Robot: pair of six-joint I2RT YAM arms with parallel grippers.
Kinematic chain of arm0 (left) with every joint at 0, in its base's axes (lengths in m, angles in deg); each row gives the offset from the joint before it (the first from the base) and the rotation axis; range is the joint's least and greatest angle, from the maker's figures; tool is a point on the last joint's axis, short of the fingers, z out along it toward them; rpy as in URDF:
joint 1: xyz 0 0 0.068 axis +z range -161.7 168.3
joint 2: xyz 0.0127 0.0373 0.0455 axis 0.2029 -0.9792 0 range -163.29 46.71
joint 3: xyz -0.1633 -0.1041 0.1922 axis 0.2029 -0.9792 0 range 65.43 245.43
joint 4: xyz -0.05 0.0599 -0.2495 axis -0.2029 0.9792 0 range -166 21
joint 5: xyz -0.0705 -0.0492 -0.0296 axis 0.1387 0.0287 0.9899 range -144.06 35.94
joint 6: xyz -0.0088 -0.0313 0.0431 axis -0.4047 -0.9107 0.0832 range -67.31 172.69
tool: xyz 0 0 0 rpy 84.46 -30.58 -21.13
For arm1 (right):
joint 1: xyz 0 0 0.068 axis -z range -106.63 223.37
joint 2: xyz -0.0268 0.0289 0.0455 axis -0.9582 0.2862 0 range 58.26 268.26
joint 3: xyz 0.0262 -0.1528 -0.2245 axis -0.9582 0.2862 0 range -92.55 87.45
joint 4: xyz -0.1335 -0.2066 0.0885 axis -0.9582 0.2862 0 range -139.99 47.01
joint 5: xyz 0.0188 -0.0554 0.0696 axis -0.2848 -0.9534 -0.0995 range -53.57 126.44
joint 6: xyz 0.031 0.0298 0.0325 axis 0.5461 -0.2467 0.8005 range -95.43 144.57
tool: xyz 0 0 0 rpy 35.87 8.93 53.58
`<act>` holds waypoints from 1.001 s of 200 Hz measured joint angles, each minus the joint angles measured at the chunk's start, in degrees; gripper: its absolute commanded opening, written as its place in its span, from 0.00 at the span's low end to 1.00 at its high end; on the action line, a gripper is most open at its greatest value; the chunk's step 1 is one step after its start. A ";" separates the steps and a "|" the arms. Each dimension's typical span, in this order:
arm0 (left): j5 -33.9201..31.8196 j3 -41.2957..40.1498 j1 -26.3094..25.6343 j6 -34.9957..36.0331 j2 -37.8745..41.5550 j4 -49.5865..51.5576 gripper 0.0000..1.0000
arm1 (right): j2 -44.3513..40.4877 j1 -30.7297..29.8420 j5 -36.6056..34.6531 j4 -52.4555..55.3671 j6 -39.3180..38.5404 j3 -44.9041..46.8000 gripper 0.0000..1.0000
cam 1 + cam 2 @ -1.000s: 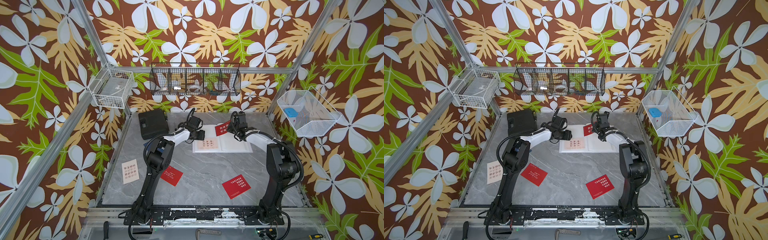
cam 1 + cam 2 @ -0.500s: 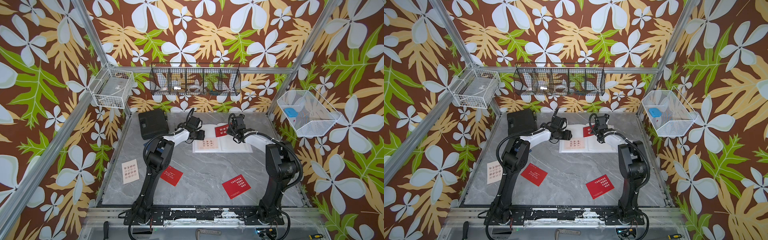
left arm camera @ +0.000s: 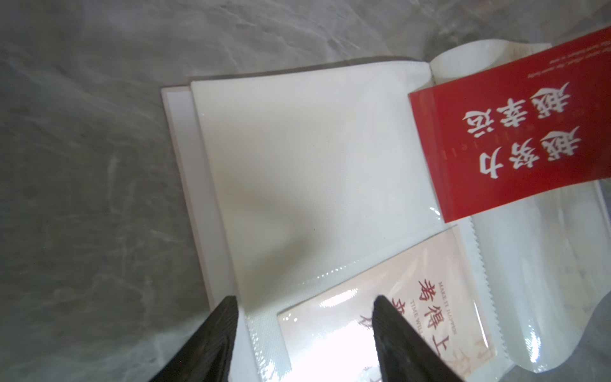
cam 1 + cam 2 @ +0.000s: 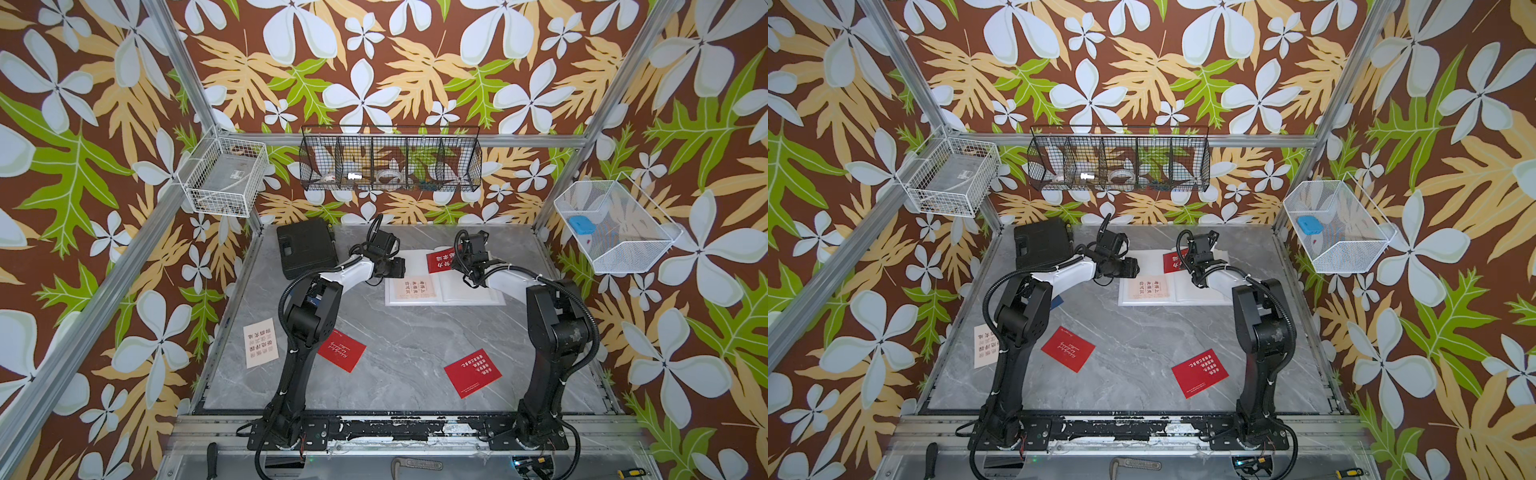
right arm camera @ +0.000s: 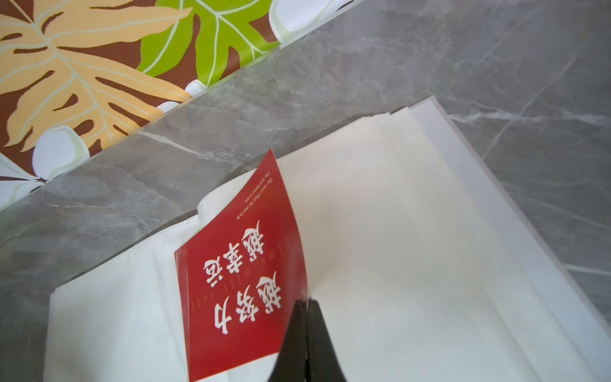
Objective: Place the photos into the photo albums
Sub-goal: Insert the photo into the photo album.
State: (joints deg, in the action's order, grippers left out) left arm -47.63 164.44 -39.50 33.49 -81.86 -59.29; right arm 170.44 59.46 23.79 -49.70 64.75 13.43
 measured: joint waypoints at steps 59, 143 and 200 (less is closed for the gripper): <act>0.07 -1.64 0.02 -0.66 0.35 -0.50 0.67 | -1.38 0.07 -2.27 -0.50 0.57 1.20 0.00; 0.04 -1.90 0.02 -1.51 0.35 -0.72 0.67 | 0.48 0.00 0.90 -0.72 1.38 0.76 0.00; 0.02 -2.12 0.02 -1.68 0.42 -1.07 0.67 | 1.53 0.00 3.85 -1.03 1.18 0.81 0.00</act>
State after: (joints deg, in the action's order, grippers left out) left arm -47.60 162.31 -39.47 31.81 -81.45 -60.36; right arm 171.97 59.46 27.64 -50.73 65.93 14.24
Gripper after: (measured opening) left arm 0.670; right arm 0.049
